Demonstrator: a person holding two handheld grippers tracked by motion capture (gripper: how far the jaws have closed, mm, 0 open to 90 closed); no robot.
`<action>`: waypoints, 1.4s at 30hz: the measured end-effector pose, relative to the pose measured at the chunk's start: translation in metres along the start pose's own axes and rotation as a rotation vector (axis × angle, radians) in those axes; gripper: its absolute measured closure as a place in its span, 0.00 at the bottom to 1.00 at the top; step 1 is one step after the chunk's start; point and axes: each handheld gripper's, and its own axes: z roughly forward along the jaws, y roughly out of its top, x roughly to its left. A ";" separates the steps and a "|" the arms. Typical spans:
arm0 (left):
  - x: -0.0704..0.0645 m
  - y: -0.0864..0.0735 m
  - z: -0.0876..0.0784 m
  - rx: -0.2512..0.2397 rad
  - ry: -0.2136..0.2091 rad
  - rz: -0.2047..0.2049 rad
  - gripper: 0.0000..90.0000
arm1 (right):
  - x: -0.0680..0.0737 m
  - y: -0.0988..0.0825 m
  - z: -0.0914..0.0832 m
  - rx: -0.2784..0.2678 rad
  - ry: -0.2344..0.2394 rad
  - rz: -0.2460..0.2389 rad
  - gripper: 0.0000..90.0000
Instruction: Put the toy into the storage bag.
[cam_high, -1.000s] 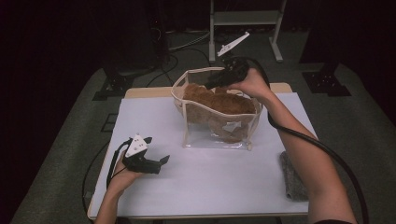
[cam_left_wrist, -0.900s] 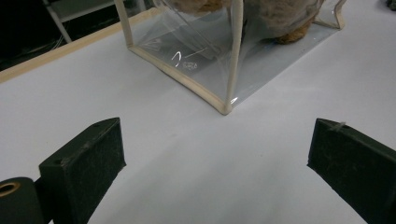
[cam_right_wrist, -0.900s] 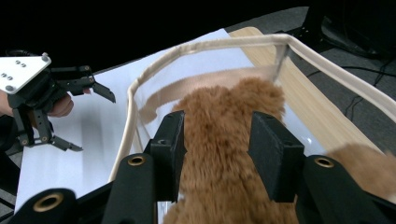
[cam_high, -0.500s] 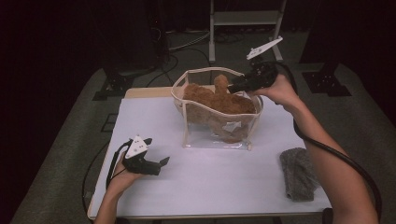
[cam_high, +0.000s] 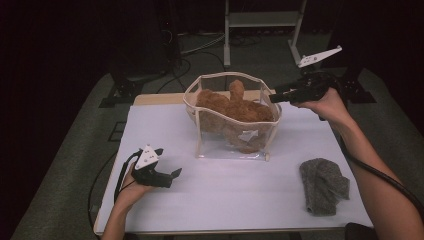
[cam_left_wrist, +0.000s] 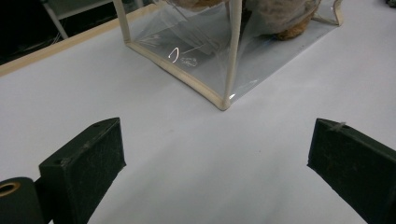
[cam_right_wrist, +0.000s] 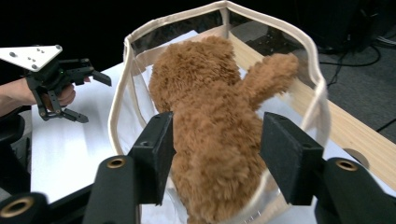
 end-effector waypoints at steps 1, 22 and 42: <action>0.000 0.000 0.000 0.001 -0.002 0.001 0.03 | 0.000 -0.002 -0.002 -0.002 -0.003 0.002 0.47; 0.000 0.001 -0.001 0.001 0.000 -0.003 0.03 | -0.006 -0.051 -0.037 -0.048 -0.049 0.069 0.37; 0.000 0.001 -0.001 0.002 0.001 0.000 0.03 | -0.016 -0.127 -0.041 -0.021 -0.078 0.169 0.30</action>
